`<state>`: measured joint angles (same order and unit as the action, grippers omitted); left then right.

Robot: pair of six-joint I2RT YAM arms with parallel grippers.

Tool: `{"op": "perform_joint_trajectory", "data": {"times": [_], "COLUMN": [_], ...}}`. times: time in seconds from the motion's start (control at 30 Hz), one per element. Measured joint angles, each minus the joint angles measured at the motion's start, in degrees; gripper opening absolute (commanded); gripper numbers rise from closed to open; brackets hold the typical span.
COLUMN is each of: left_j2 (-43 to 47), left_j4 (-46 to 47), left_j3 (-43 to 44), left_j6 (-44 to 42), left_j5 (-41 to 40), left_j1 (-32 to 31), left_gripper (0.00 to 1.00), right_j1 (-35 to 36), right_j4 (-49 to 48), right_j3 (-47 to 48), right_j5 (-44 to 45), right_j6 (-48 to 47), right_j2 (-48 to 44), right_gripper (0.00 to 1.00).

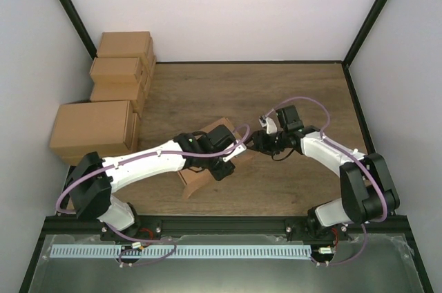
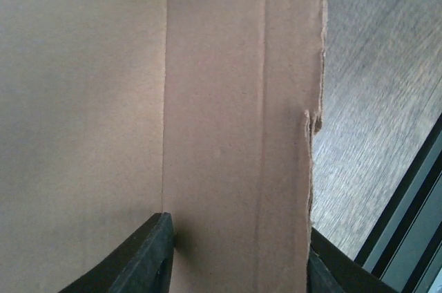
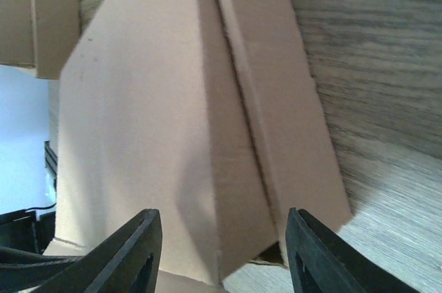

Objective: Fold the paper box

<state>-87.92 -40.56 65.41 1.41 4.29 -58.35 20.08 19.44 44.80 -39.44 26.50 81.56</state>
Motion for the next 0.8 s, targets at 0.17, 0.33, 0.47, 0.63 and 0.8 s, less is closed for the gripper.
{"op": "perform_joint_trajectory", "data": {"times": [0.17,0.33,0.47,0.63,0.8], "left_j2": [-0.09,-0.11,0.46,8.96,20.55], "left_j4": [3.04,4.46,4.09,4.20,5.97], "left_j3": [-3.21,-3.65,-3.04,-2.73,-4.74], "left_j6": [1.18,2.54,5.31,10.23,18.84], "left_j5": [2.69,3.65,1.62,-2.32,-2.62], "left_j1": [0.00,0.00,0.04,1.88,13.55], "left_gripper": [0.53,0.66,0.86,0.94,0.96], "right_j1": [0.00,0.00,0.00,0.00,0.00], "right_j4": [-0.68,-0.74,-0.46,-0.72,-2.05], "right_j3": [-3.85,-4.81,-4.52,-2.78,-2.56], "right_j5": [2.58,4.70,6.69,7.69,5.16], "right_j6": [-0.13,-0.42,-1.53,-3.28,-4.83], "right_j2": [-0.02,-0.66,-3.63,-4.74,-2.91], "right_gripper": [0.60,0.76,0.85,0.84,0.84]}}
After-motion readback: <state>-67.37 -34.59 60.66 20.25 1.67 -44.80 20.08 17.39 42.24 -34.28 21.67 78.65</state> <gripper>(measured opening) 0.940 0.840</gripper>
